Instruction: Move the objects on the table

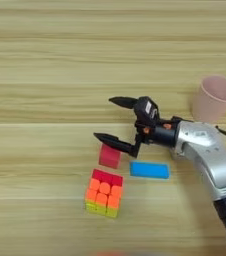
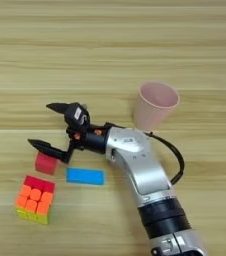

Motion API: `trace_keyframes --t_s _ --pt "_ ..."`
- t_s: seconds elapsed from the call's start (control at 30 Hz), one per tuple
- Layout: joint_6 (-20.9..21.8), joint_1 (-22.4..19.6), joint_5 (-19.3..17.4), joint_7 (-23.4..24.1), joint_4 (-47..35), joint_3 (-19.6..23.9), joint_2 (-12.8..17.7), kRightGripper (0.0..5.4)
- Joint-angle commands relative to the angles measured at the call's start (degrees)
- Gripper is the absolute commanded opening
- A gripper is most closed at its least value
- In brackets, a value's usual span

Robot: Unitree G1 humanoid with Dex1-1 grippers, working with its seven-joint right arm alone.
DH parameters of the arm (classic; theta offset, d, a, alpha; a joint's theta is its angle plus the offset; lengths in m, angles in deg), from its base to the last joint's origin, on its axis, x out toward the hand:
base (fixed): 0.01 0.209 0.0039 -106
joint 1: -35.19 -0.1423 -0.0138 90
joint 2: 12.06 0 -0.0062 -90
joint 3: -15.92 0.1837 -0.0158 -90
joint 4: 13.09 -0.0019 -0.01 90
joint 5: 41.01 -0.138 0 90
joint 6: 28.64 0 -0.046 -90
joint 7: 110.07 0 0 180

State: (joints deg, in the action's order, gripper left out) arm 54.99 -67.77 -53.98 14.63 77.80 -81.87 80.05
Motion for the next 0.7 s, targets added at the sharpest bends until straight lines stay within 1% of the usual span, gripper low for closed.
trace_keyframes --t_s 0.03,0.13,0.33,0.5,0.6,0.7 --pt "-1.78 -5.79 -5.1 0.99 -4.5 5.26 2.03 5.37" --pt "-2.39 -6.02 -7.26 -0.24 -5.75 7.75 4.15 5.37" --pt "-1.7 -4.13 -11.97 -5.45 -8.0 12.99 9.65 5.37" --pt "2.59 -1.97 -12.63 -11.63 -5.59 17.18 15.01 5.37" --pt "4.29 -1.71 -11.66 -13.24 -2.52 18.57 17.27 5.37" --pt "5.85 -1.49 -11.1 -14.77 0.47 19.38 18.91 5.37"
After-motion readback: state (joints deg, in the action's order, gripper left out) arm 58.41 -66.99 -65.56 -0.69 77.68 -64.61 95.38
